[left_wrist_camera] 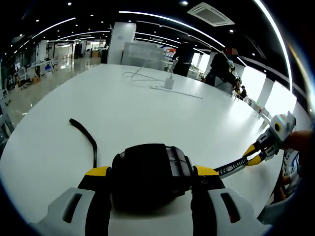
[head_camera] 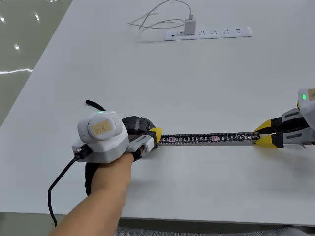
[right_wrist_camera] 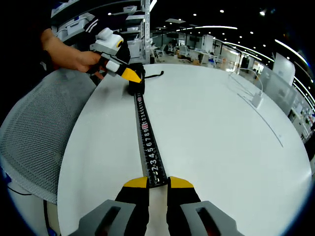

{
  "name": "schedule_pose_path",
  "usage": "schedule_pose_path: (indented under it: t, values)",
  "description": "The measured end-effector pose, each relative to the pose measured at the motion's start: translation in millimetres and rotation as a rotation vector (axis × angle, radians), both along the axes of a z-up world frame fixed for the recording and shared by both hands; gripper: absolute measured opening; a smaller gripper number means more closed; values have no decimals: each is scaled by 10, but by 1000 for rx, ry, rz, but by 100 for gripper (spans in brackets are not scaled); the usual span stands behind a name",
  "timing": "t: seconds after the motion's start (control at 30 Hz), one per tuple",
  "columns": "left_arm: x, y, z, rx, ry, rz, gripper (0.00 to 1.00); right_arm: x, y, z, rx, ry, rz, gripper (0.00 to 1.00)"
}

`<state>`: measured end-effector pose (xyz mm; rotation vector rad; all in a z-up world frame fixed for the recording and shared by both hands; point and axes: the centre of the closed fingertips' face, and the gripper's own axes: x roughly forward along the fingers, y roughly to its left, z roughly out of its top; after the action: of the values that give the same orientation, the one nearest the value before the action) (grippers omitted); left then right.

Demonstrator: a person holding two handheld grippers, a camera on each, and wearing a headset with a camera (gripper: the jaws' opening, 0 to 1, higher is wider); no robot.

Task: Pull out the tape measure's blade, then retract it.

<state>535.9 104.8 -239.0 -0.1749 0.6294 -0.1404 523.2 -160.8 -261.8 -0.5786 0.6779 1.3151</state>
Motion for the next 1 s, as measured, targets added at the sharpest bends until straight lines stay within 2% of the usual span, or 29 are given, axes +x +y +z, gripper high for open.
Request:
schedule_pose_path:
  t: [0.6,1.0]
  values:
    - [-4,7,19,10,-7,18,58,19,-5,-4,-5,-17,-12,8]
    - [-16,1,30,9,-8,13,58,10,84,-10,7,-19,-2,8]
